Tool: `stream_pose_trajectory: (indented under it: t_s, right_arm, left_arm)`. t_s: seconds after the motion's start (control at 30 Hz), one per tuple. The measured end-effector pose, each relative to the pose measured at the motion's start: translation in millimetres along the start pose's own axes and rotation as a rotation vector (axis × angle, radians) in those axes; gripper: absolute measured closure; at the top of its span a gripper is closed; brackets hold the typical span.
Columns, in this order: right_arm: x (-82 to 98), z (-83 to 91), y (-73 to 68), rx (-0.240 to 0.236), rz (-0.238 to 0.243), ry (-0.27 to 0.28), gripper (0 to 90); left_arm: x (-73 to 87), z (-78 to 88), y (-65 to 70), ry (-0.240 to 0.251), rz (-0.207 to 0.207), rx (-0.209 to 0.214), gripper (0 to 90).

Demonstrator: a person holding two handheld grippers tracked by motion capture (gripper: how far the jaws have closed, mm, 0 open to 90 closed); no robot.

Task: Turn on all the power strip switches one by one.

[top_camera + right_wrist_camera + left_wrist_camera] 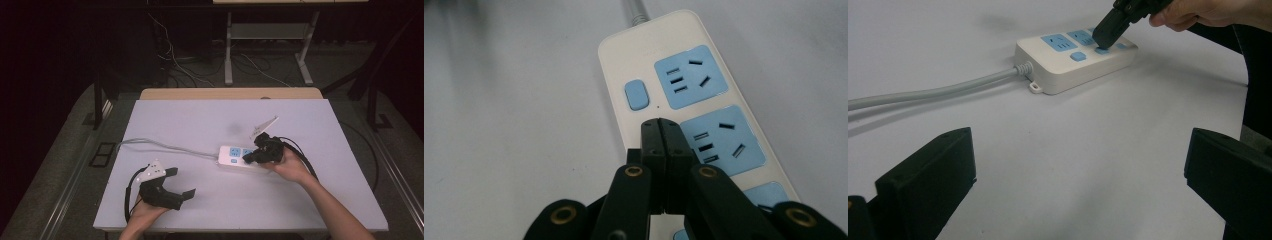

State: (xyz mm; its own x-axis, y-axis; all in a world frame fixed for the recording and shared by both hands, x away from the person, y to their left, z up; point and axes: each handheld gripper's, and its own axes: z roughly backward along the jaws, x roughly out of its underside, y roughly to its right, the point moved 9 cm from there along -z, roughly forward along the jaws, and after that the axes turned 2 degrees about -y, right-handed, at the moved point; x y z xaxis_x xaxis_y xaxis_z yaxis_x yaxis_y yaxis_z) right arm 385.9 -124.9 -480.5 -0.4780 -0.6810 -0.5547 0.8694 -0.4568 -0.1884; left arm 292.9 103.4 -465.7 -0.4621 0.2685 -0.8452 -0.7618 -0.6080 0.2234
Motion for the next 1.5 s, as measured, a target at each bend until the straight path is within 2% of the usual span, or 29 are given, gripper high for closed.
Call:
stream_pose_trajectory:
  t_s: [0.33,0.47,0.7,1.33,1.5]
  right_arm:
    - [0.7,-1.2,0.8,-0.004,0.024,0.01,90.0]
    - [2.9,-1.7,1.4,-0.033,-0.003,0.032,90.0]
    - [4.5,-2.5,3.3,-0.068,-0.016,0.049,90.0]
    - [4.7,-3.8,1.9,-0.039,0.01,0.035,90.0]
    - [4.2,-3.3,3.1,-0.026,0.001,0.039,90.0]
  left_arm:
    - [0.5,-0.6,0.8,-0.004,-0.003,0.002,0.0]
    - [0.4,-0.6,0.9,-0.005,-0.005,0.001,0.0]
    - [0.5,-1.5,2.3,-0.007,-0.012,0.003,0.0]
    - [0.8,-2.2,3.2,-0.011,-0.017,0.003,0.0]
    - [0.7,-1.7,1.4,-0.008,-0.01,0.001,0.0]
